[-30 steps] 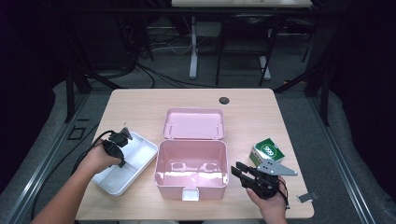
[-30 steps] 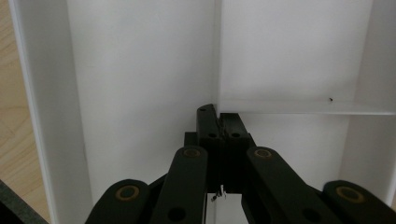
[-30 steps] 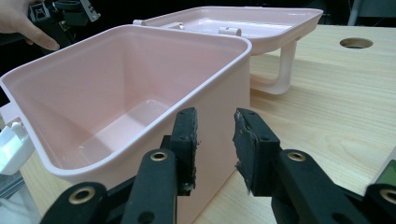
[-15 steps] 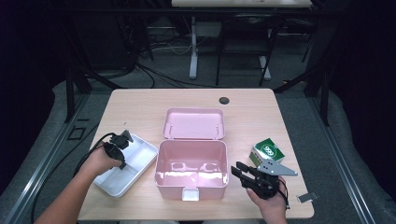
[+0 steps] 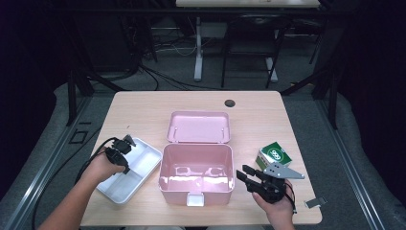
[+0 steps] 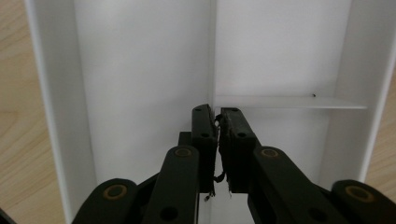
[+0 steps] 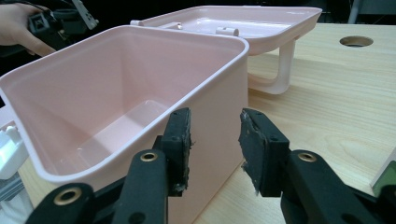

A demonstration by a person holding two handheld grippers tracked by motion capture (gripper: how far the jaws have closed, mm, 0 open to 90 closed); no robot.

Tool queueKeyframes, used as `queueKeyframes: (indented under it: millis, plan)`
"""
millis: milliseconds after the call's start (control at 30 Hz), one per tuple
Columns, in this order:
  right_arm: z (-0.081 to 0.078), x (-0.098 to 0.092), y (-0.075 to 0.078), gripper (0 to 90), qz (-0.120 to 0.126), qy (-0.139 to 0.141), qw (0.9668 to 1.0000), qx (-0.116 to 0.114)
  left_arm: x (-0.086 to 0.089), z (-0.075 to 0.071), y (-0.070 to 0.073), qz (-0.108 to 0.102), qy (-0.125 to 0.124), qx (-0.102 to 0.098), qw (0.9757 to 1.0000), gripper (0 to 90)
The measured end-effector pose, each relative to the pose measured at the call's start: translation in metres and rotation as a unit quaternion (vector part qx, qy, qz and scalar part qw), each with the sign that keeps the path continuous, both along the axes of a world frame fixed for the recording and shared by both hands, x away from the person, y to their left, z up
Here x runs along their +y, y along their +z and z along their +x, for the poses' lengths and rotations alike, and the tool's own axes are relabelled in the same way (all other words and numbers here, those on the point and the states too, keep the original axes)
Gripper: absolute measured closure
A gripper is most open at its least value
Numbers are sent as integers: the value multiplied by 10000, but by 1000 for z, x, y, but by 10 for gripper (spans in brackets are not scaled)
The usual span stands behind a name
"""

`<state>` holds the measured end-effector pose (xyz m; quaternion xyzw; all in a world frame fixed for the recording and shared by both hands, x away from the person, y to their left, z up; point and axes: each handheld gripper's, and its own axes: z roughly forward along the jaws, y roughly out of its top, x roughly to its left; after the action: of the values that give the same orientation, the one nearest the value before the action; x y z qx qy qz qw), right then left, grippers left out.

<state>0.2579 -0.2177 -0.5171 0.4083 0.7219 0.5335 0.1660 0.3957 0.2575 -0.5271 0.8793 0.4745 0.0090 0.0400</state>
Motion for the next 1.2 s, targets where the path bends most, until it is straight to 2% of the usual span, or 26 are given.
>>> queueKeyframes:
  millis: [67,133,167,300,333,433,467,500,533,600,633,700,733,767,900,933,1000,1100,1133,1200]
  plan:
    - [2,0,1,611,2,9,10000,2,2,-3,6,-15,-14,-165,9999,806]
    - [4,1,2,597,-2,50,10000,-6,5,-7,12,-217,30,-355,9991,763]
    - [4,2,3,586,-94,83,9999,-26,6,-11,17,-388,55,-490,9980,725]
    - [4,2,5,567,-242,89,9997,-36,7,-16,23,-503,13,-637,9967,695]
    - [4,2,6,559,-292,103,9995,-9,8,-18,26,-614,30,-738,9954,687]
    - [5,-1,8,527,-358,43,9993,20,8,-23,32,-970,85,-970,9905,657]
    - [5,-2,8,527,-326,30,9994,67,11,-27,36,-1314,148,-1151,9845,651]
    - [7,-5,11,533,-308,53,9995,110,12,-28,36,-1430,198,-1221,9820,644]
    - [7,-5,11,533,-308,53,9995,110,12,-28,36,-1430,198,-1221,9820,640]
    - [7,-7,15,533,-403,142,9989,179,13,-30,37,-1580,257,-1360,9777,635]
    - [8,-7,19,533,-549,134,9983,138,13,-32,38,-1630,287,-1440,9756,620]
    - [8,-7,22,531,-643,115,9978,85,14,-35,40,-1771,327,-1562,9712,617]
    - [8,-7,26,528,-803,94,9967,43,14,-36,41,-1863,358,-1625,9683,616]
    - [8,-7,26,528,-803,94,9967,43,15,-37,42,-1940,392,-1687,9656,616]
    - [12,-9,32,519,-954,-29,9954,36,12,-41,46,-2011,334,-1911,9602,576]
    - [13,-10,33,515,-875,45,9961,84,12,-42,47,-2029,313,-1988,9583,568]
    - [16,-11,34,511,-929,-31,9954,221,12,-46,49,-2124,339,-2176,9521,561]
    - [21,-13,34,512,-1088,-11,9934,364,15,-50,51,-2255,396,-2335,9450,552]
    - [23,-13,34,513,-1157,-15,9925,397,16,-51,52,-2235,410,-2350,9451,551]
    - [28,-14,35,512,-1322,-15,9900,500,18,-54,54,-2135,398,-2372,9469,540]
